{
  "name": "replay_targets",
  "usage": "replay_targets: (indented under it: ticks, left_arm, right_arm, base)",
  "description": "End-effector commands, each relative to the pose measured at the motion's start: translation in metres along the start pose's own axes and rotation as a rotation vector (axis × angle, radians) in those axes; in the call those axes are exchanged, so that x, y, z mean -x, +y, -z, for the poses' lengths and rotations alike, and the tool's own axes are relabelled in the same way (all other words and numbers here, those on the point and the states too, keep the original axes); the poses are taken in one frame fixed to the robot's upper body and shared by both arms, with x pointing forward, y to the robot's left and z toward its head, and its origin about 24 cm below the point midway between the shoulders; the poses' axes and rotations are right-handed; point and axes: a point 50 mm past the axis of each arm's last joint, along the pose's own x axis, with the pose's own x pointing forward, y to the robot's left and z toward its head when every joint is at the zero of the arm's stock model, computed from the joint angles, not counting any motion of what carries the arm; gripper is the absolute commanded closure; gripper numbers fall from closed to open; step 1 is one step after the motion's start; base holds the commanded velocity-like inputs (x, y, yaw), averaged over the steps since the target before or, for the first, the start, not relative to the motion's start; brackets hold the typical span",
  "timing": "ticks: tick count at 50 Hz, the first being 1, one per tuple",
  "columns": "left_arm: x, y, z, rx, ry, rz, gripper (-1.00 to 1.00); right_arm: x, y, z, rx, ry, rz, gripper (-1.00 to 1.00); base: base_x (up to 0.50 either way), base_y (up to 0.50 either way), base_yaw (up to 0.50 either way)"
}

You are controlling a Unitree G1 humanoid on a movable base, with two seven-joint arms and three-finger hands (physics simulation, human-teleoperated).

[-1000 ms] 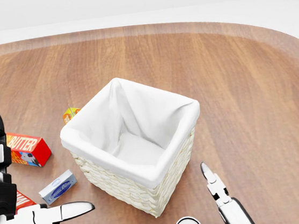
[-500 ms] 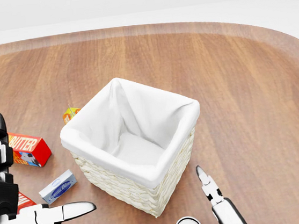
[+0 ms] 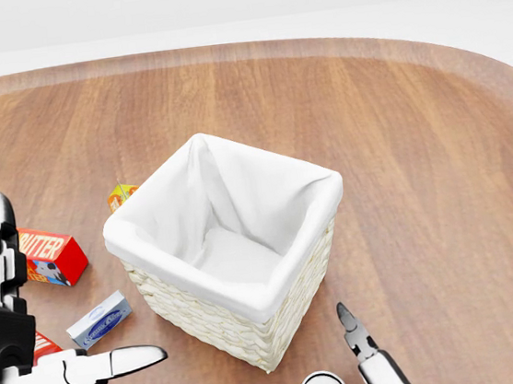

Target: Pick up the alphabet soup, and put it in the basket.

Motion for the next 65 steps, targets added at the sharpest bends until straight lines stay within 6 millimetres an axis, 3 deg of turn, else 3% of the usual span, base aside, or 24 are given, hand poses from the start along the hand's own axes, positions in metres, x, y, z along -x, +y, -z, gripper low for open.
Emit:
replay_targets:
  ticks: [1, 32, 61, 62, 63, 64, 65]
  left_arm:
    - [0.000, 0.000, 0.003, -0.001, 0.011, 0.001, -1.00]
    - [0.000, -0.001, 0.005, -0.010, 0.021, 0.008, -1.00]
    - [0.000, -0.001, 0.005, -0.008, 0.020, 0.006, -1.00]
    - [0.000, -0.001, 0.005, -0.008, 0.021, 0.006, -1.00]
    - [0.000, -0.001, 0.004, -0.008, 0.017, 0.007, -1.00]
    - [0.000, -0.001, 0.004, -0.009, 0.016, 0.006, -1.00]
    - [0.000, -0.001, 0.003, -0.008, 0.015, 0.006, -1.00]
  right_arm:
    - [-0.004, 0.003, 0.009, 0.019, 0.046, -0.005, -1.00]
    - [-0.008, 0.016, 0.003, 0.042, 0.031, -0.012, -1.00]
    - [-0.011, 0.022, 0.019, 0.067, 0.111, -0.037, -1.00]
    - [-0.011, 0.022, 0.019, 0.067, 0.110, -0.039, -0.95]
    - [-0.011, 0.022, 0.019, 0.065, 0.109, -0.037, -0.34]
    - [-0.010, 0.022, 0.018, 0.064, 0.105, -0.036, 0.64]
    - [-0.010, 0.022, 0.018, 0.062, 0.103, -0.036, 1.00]
  base:
    - [0.00, 0.00, 0.00]
    - [0.00, 0.00, 0.00]
    - [0.00, 0.00, 0.00]
    - [0.00, 0.00, 0.00]
    - [0.00, 0.00, 0.00]
    - [0.00, 0.00, 0.00]
    - [0.00, 0.00, 0.00]
